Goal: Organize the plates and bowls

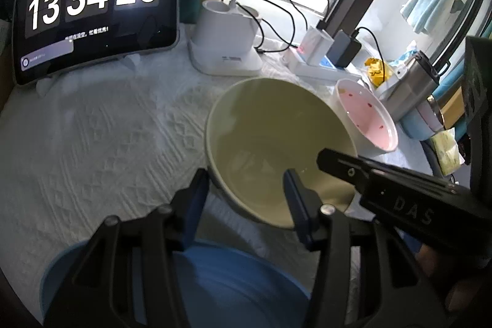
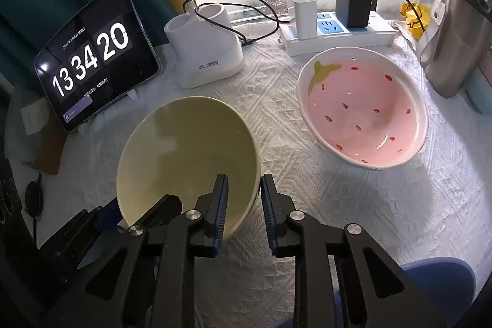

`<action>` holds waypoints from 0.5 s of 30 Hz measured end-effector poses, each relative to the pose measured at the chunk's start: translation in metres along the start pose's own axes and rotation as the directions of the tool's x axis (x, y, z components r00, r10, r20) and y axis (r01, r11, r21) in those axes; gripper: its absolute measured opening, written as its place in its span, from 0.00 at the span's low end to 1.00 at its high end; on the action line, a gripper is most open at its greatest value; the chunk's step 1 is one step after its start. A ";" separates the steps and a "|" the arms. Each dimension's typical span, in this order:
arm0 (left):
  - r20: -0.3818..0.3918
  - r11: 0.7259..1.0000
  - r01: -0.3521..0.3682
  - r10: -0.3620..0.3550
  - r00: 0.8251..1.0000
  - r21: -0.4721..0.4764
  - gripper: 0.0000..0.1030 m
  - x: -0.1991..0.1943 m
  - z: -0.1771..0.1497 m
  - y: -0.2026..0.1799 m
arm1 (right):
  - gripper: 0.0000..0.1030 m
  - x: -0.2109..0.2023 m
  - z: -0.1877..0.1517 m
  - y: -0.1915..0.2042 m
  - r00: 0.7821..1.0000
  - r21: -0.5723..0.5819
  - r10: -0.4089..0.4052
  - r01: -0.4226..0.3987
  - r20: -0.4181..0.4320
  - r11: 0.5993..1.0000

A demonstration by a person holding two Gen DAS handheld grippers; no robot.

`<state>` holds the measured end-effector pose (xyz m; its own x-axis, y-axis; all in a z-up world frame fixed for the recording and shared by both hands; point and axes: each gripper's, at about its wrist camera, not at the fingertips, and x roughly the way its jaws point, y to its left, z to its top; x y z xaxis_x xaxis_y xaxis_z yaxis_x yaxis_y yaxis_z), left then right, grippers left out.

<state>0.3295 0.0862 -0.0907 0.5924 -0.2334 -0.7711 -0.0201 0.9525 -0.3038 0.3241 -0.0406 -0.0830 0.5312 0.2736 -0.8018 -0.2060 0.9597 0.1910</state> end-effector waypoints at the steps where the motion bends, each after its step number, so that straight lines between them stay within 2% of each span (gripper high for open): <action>1: 0.001 1.000 -0.002 0.002 1.000 0.003 0.49 0.000 0.000 0.000 | 0.22 0.000 0.000 0.000 1.000 -0.001 0.000 0.000 0.001 1.000; 7: -0.002 1.000 -0.006 0.006 1.000 -0.004 0.49 -0.003 -0.003 0.001 | 0.22 -0.005 -0.003 0.005 1.000 -0.035 -0.007 0.008 0.025 0.999; 15: 0.033 1.000 -0.013 0.013 0.999 -0.001 0.48 -0.018 -0.006 -0.003 | 0.22 -0.020 -0.008 0.012 0.997 -0.094 0.005 0.003 0.078 0.996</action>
<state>0.3140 0.0864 -0.0793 0.6185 -0.2141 -0.7560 -0.0284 0.9554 -0.2938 0.3046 -0.0352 -0.0688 0.5928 0.2824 -0.7542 -0.2810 0.9502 0.1350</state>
